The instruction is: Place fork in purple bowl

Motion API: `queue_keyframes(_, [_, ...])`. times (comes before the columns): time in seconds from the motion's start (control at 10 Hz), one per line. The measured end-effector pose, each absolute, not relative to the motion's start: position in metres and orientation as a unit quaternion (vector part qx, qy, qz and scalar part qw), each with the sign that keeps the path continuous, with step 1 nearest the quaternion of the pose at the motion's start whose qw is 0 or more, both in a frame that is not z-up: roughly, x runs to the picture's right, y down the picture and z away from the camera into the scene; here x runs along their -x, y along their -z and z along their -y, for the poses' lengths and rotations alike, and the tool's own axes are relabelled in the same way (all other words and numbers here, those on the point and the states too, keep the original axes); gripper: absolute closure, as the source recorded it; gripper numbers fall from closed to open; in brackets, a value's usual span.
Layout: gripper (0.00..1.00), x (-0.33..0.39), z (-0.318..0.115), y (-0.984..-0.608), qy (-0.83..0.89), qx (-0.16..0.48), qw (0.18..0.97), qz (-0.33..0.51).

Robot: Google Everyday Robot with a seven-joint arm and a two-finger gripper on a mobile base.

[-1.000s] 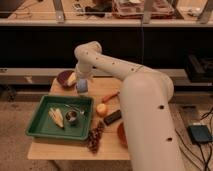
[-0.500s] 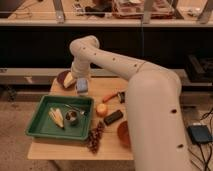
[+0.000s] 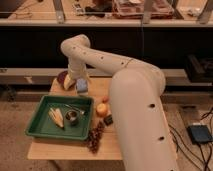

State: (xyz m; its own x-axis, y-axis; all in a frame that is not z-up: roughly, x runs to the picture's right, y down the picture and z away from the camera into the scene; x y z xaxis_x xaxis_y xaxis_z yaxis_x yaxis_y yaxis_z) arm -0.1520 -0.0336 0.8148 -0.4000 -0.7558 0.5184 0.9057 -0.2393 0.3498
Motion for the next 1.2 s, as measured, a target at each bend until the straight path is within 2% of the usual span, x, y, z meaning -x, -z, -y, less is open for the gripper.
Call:
queue_keyframes(0.3, [0.20,0.161,0.021,-0.807,0.791,0.099,0.515,0.315])
queue_keyframes(0.7, [0.20,0.179,-0.035,-0.782,0.809,0.092,0.490,0.311])
queue_keyframes(1.2, [0.22,0.214,-0.073,-0.808,0.808,0.089,0.486,0.320])
